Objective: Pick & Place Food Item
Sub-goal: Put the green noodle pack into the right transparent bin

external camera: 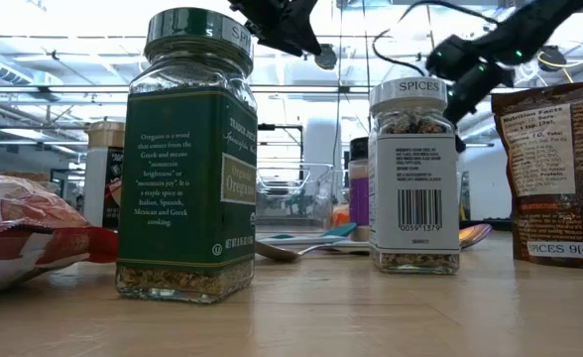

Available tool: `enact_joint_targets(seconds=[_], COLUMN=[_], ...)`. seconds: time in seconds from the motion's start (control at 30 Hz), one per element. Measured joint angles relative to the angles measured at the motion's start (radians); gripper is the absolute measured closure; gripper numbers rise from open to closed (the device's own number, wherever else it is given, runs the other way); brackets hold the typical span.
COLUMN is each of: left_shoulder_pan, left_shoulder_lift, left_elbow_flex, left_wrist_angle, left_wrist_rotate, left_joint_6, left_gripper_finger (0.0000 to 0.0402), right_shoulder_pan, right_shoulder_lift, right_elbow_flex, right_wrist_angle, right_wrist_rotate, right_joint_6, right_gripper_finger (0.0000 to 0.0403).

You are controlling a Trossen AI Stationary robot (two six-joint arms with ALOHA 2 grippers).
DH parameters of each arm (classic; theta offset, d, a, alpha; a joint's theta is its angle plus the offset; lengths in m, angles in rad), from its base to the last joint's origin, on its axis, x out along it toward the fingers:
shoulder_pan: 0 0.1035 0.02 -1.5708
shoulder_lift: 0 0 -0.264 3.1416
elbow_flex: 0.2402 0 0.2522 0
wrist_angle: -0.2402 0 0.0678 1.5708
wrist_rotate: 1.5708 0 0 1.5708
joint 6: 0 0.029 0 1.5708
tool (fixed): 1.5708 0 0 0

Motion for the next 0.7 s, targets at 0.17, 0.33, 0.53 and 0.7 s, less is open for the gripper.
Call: enact_joint_targets(seconds=[0.17, 0.33, 0.53, 0.7], left_shoulder_pan=[0.001, 0.0, 0.0, 0.001], left_shoulder_lift=[0.0, 0.0, 0.0, 0.0], left_elbow_flex=[0.0, 0.0, 0.0, 0.0], left_wrist_angle=[0.0, 0.0, 0.0, 0.0], left_wrist_rotate=[0.0, 0.0, 0.0, 0.016], left_joint_6=[0.0, -0.002, -0.005, -0.005], left_gripper_finger=[0.0119, 0.0119, 0.0119, 0.0119], right_shoulder_pan=[0.047, 0.053, 0.048, 0.048], right_shoulder_lift=[0.067, 0.155, 0.218, 0.239], right_elbow_flex=[0.058, 0.059, 0.059, 0.059], right_wrist_angle=[-0.06, -0.061, -0.047, -0.022], right_wrist_rotate=[0.065, 0.066, 0.069, 0.072], right_joint_6=[-0.015, 0.003, 0.029, 0.018], right_gripper_finger=[0.0213, 0.0214, 0.0214, 0.0235])
